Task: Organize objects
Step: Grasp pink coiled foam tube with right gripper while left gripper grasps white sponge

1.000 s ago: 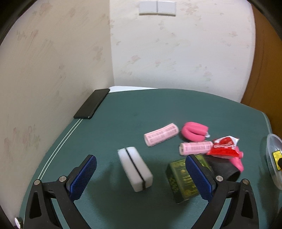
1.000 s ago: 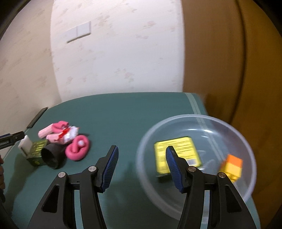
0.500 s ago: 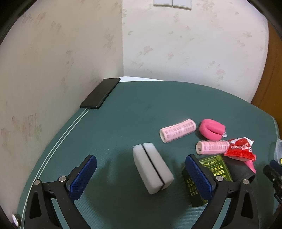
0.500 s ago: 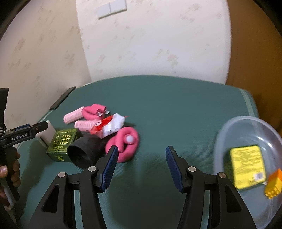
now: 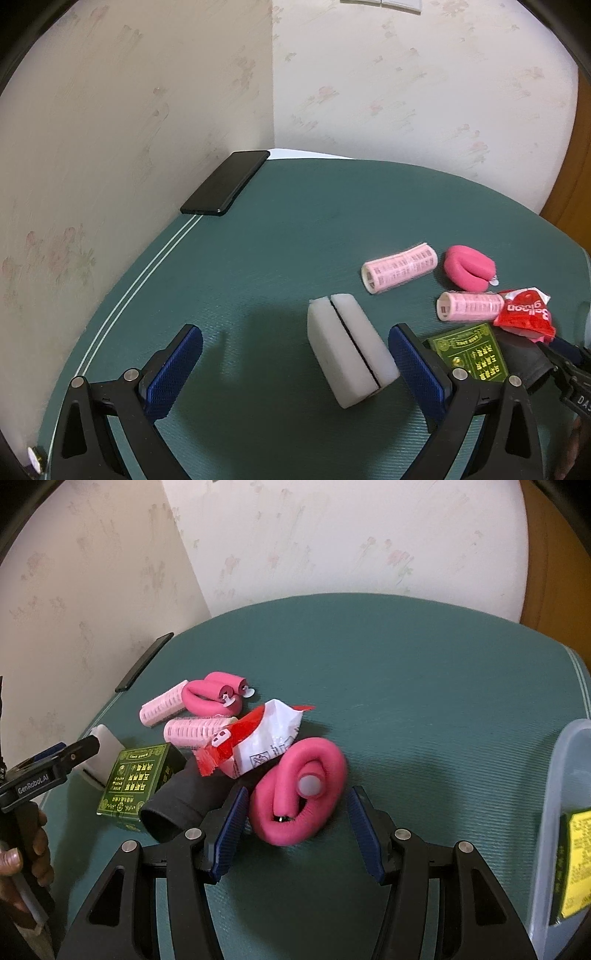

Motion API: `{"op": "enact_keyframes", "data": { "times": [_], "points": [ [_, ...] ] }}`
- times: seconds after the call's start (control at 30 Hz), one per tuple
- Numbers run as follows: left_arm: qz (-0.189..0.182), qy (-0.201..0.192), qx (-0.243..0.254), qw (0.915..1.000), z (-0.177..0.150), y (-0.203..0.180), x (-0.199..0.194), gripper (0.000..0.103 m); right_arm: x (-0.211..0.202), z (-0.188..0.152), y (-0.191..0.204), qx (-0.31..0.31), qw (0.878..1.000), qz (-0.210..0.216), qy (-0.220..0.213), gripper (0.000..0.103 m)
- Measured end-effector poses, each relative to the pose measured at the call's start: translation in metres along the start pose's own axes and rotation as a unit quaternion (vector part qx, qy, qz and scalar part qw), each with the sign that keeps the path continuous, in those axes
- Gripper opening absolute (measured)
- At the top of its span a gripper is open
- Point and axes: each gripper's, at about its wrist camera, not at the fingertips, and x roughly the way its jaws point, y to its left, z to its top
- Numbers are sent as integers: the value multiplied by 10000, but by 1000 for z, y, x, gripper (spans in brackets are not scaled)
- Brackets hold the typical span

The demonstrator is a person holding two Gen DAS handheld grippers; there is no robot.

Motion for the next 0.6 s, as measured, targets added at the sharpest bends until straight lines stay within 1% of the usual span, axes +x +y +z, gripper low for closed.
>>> {"op": "enact_keyframes", "data": {
  "times": [0.1, 0.23, 0.47, 0.53, 0.6],
  "points": [
    [-52, 35, -24, 10000, 0, 0, 2, 102, 5, 3, -2, 29, 10000, -15, 77, 58],
    [-59, 55, 42, 10000, -1, -3, 5, 102, 10, 6, 1, -38, 9998, -144, 118, 58],
    [-422, 220, -24, 9989, -4, -8, 14, 102, 11, 6, 3, -83, 9993, -346, 118, 58],
    [-434, 210, -51, 9988, -5, -7, 13, 102, 10, 7, -1, -7, 9989, -469, 92, 58],
    [-427, 178, -57, 9989, -4, -6, 12, 102, 9, 7, -6, 79, 9989, -461, 83, 58]
  ]
}}
